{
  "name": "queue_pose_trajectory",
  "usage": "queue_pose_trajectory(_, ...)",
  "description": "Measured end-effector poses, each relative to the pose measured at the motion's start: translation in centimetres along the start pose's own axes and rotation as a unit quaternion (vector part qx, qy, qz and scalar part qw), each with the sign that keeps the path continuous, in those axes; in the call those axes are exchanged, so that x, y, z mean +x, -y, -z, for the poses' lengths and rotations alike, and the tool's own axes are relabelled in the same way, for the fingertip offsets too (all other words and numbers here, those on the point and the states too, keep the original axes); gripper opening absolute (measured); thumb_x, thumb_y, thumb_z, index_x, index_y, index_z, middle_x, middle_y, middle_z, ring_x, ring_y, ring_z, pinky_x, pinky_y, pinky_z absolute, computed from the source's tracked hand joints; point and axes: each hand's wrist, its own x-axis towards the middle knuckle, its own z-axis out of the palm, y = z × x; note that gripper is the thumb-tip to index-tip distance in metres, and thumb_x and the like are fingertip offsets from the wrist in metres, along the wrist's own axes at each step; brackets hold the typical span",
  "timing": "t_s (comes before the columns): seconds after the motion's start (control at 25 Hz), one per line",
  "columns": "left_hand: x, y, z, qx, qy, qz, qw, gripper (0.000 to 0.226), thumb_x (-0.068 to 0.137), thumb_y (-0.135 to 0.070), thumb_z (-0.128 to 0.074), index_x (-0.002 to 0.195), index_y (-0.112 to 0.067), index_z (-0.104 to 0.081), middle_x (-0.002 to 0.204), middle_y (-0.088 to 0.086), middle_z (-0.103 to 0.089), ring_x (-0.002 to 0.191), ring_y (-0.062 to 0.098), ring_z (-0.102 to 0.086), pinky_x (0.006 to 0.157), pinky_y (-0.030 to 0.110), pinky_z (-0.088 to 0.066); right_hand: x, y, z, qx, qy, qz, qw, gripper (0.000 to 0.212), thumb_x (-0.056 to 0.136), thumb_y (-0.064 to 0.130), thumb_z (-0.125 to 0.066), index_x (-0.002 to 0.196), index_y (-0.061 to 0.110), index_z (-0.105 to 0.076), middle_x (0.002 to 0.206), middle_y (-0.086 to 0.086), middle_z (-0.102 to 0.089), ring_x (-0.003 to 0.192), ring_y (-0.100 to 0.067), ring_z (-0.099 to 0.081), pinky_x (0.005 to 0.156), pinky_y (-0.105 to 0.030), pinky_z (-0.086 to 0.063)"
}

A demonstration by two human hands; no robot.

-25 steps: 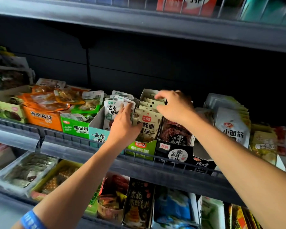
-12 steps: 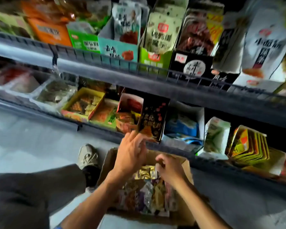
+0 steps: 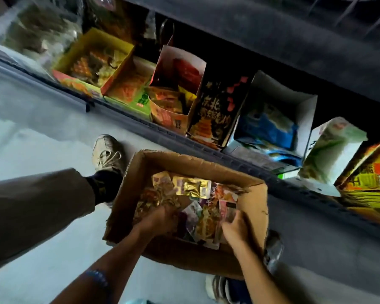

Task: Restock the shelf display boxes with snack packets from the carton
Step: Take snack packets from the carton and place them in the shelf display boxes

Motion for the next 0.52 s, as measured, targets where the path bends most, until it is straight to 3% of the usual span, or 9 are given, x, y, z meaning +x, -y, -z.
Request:
queue_pose_trajectory(0.04,0.8,-0.7,-0.9,-0.006,-0.001,-0.019,1.000,0.015,0.089,-0.030,-0.065,0.101,-0.022,-0.067,0.091,-0.001,-0.064,0.088,0.017,-0.064,0.084,0.021,-0.054,0.8,-0.3,-0.5,0.031,0.021,-0.036,0.999,0.052,0.100,0.013,-0.049,0.149,0.021,-0.035,0.143,-0.011,-0.049,0.128,-0.032,-0.049,0.099,-0.038,-0.042)
queue_pose_trajectory(0.16,3.6,-0.6,-5.7,-0.097,-0.001,-0.028,0.995,0.062,0.064,-0.047,-0.078,0.118,-0.021,-0.061,0.118,0.003,-0.066,0.119,0.031,-0.061,0.095,0.038,-0.053,1.4,-2.1,-1.4,0.036,0.069,-0.095,0.992,0.055,0.103,0.006,-0.037,0.155,0.019,-0.027,0.157,-0.010,-0.034,0.143,-0.032,-0.033,0.115,-0.042,-0.029)
queue_pose_trajectory(0.24,5.1,-1.5,-8.3,-0.123,-0.044,-0.049,0.990,0.076,0.053,-0.057,-0.074,0.115,-0.014,-0.065,0.115,0.004,-0.069,0.113,0.029,-0.065,0.094,0.039,-0.053,1.3,-2.4,-1.1,0.031,0.068,-0.102,0.992,0.055,0.102,0.001,-0.035,0.154,0.018,-0.030,0.158,-0.008,-0.033,0.144,-0.029,-0.031,0.115,-0.037,-0.028)
queue_pose_trajectory(0.32,5.2,-3.8,-9.1,-0.125,-0.080,-0.058,0.987,0.070,0.056,-0.065,-0.066,0.108,-0.018,-0.071,0.105,0.005,-0.074,0.101,0.025,-0.068,0.088,0.037,-0.055,1.7,-2.7,-1.2,0.039,0.070,-0.119,0.990,0.055,0.101,-0.001,-0.034,0.153,0.018,-0.033,0.156,-0.007,-0.036,0.143,-0.029,-0.033,0.114,-0.037,-0.030)
queue_pose_trajectory(0.44,6.9,-3.7,-11.8,-0.082,-0.041,-0.090,0.992,0.047,0.077,-0.058,-0.055,0.095,-0.019,-0.073,0.094,0.004,-0.074,0.094,0.018,-0.065,0.086,0.029,-0.050,2.7,-3.8,-2.0,0.069,0.077,-0.118,0.988,0.058,0.096,-0.002,-0.033,0.147,0.024,-0.044,0.152,-0.004,-0.044,0.136,-0.030,-0.044,0.114,-0.043,-0.037)
queue_pose_trajectory(0.52,6.5,-4.1,-11.6,-0.126,-0.044,-0.090,0.987,0.041,0.074,-0.055,-0.065,0.105,-0.029,-0.071,0.101,-0.004,-0.074,0.099,0.015,-0.068,0.091,0.034,-0.053,2.8,-4.0,-2.2,0.122,0.062,-0.121,0.983,0.055,0.096,-0.004,-0.032,0.139,0.021,-0.054,0.142,-0.005,-0.053,0.128,-0.031,-0.051,0.109,-0.050,-0.043)
